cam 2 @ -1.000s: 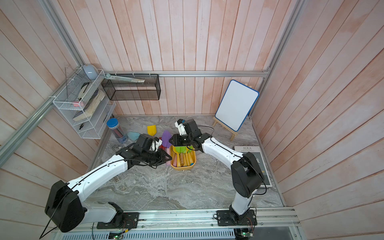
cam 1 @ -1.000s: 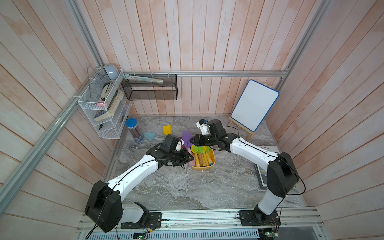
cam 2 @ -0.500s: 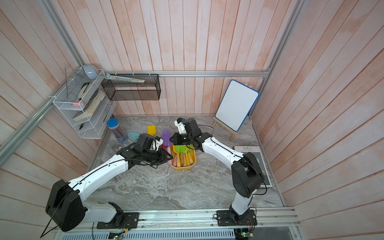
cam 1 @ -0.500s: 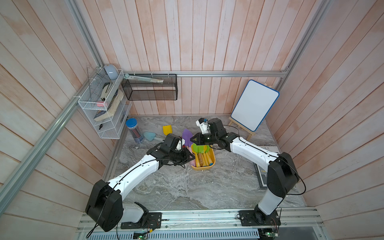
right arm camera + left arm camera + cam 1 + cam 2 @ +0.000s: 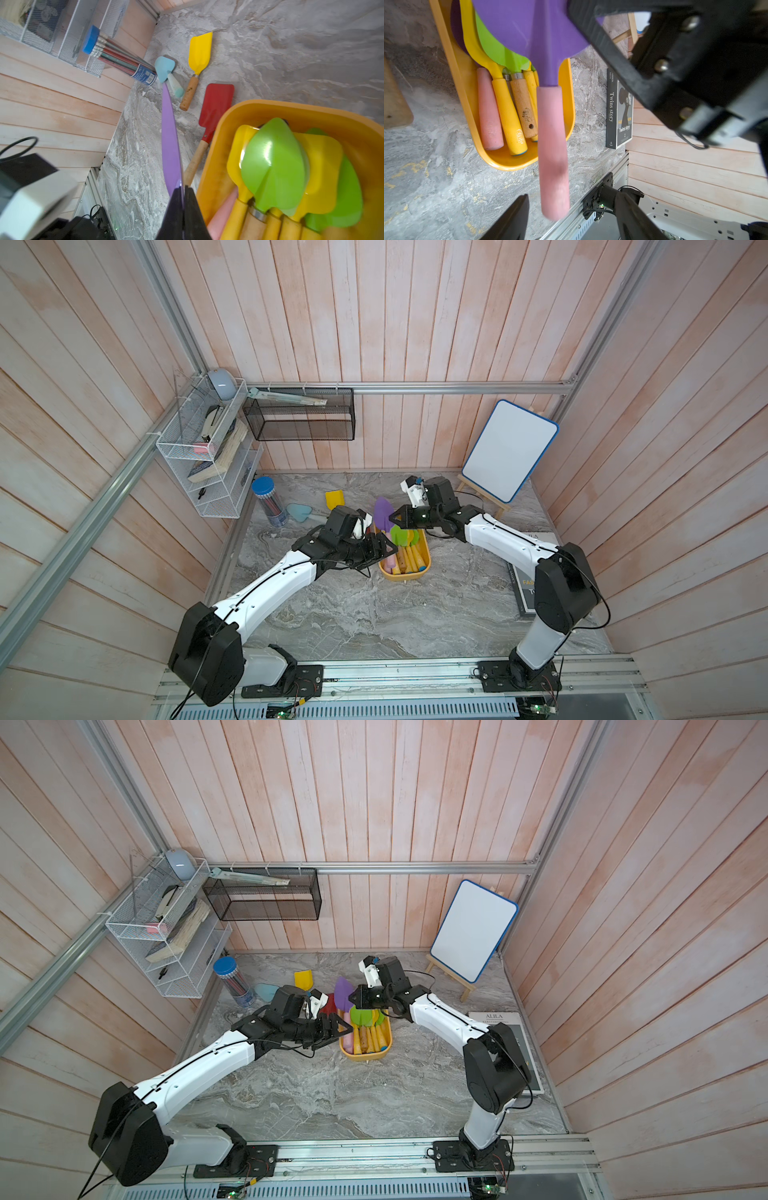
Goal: Put the shovel into the storage box
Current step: Place the shovel in the storage box.
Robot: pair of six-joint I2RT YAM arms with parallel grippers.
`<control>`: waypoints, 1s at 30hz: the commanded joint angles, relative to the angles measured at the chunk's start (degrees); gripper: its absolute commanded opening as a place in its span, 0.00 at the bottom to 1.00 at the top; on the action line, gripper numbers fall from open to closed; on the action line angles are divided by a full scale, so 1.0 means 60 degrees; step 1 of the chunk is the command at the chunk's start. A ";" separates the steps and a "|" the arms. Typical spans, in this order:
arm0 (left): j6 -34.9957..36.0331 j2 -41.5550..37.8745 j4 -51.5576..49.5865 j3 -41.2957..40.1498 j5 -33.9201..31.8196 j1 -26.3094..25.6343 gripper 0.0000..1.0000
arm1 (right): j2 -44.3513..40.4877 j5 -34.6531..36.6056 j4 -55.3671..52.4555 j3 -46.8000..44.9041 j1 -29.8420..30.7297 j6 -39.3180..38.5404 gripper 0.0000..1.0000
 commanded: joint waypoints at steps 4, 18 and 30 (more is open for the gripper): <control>0.0286 -0.0382 0.0571 -0.0262 0.0337 -0.0049 0.73 | -0.0203 -0.0632 -0.0046 -0.0414 -0.0667 -0.1112 0.00; 0.0385 -0.0534 0.0615 -0.0338 0.0359 -0.0056 0.73 | 0.0588 0.0923 -0.1622 0.0275 -0.1101 -0.2387 0.00; 0.0480 -0.0576 0.0478 -0.0326 0.0269 -0.0050 0.73 | 0.0829 0.2269 -0.2054 0.0629 -0.1112 -0.2173 0.00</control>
